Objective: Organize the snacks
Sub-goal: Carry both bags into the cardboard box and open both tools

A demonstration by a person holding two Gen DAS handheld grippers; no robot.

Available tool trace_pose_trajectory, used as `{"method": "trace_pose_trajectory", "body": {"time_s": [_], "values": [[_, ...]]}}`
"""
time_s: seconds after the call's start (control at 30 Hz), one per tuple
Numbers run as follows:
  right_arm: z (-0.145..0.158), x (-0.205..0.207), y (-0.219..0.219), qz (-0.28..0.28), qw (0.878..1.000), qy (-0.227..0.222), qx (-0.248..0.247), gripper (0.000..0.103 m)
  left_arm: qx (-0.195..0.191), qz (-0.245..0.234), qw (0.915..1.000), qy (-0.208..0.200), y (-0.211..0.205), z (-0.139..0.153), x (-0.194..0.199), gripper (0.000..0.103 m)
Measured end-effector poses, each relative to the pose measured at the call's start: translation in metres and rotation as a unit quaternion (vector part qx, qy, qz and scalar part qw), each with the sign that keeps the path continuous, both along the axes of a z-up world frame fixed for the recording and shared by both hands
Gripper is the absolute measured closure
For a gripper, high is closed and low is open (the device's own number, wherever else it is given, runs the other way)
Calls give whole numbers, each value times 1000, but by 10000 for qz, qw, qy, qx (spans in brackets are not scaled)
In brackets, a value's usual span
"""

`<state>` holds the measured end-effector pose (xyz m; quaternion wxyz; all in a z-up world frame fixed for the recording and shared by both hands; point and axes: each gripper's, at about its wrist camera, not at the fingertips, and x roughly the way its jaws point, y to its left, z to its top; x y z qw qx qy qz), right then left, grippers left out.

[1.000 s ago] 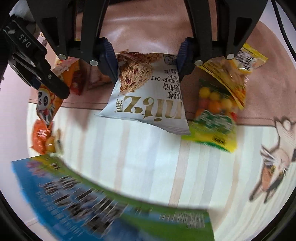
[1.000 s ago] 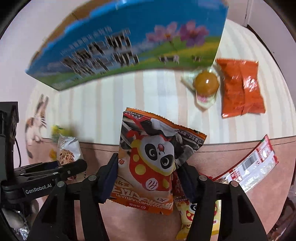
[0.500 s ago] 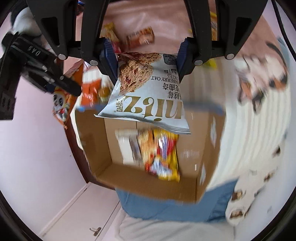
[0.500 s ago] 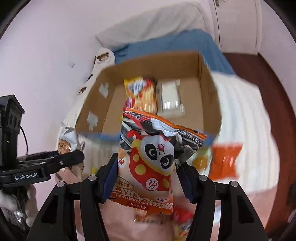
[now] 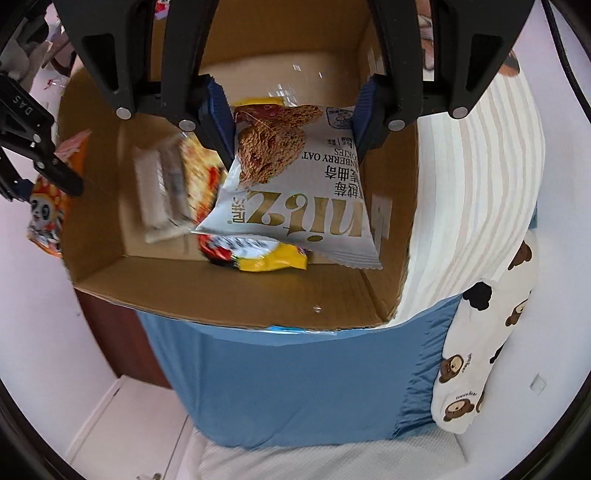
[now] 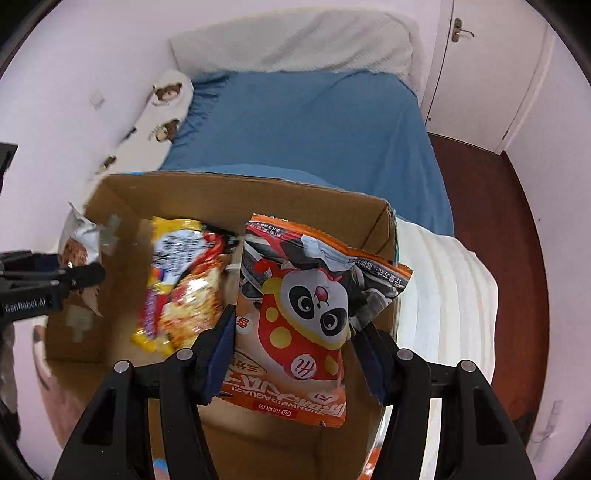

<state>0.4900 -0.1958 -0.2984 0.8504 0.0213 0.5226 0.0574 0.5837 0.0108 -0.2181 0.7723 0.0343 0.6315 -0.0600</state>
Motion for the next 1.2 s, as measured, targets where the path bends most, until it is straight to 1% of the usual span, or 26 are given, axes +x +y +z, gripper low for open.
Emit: {"method": "trace_pose_trajectory", "body": {"time_s": [0.07, 0.13, 0.17, 0.2, 0.23, 0.3, 0.33, 0.37, 0.4, 0.57, 0.7, 0.77, 0.93, 1.1, 1.2], "values": [[-12, 14, 1, 30, 9999, 115, -35, 40, 81, 28, 9999, 90, 1, -11, 11, 49], [-23, 24, -1, 29, 9996, 285, 23, 38, 107, 8, 9998, 187, -1, -19, 21, 48], [-29, 30, -3, -18, 9992, 402, 76, 33, 91, 10, 9997, 228, -1, -23, 25, 48], [-34, 33, -4, -64, 9989, 461, 85, 20, 64, 11, 9997, 246, -1, -27, 28, 48], [-38, 38, -6, -141, 9986, 505, 73, 14, 55, 20, 9997, 229, -1, -29, 30, 46], [-43, 42, -7, -172, 9985, 500, 145, 12, 65, -13, 9997, 215, -2, -33, 32, 32], [-44, 42, -7, -202, 9984, 514, 137, 12, 39, -26, 9997, 224, -2, -34, 32, 22], [-45, 42, -8, -208, 9983, 523, 175, 12, 3, -26, 9997, 238, -1, -33, 31, 16], [-45, 41, -7, -199, 9983, 516, 205, 11, -34, -19, 9997, 252, -1, -34, 31, 15], [-50, 42, -5, -310, 9973, 593, 296, 9, -114, 77, 9997, 210, 0, -32, 28, 14], [-50, 35, -5, -442, 9965, 592, 394, 9, -187, 150, 9997, 91, 0, -23, 16, 14], [-48, 28, -6, -499, 9960, 592, 452, 9, -192, 170, 9997, 12, -1, -18, 8, 14], [-40, 5, -4, -593, 9954, 516, 548, 9, -356, 214, 9990, -158, -3, -4, -16, 14], [-26, -24, 1, -578, 9965, 308, 525, 9, -270, 104, 9987, -413, -8, 12, -50, 14], [-15, -40, 5, -554, 9971, 158, 501, 9, -288, 105, 9979, -570, -9, 23, -67, 14]]}}
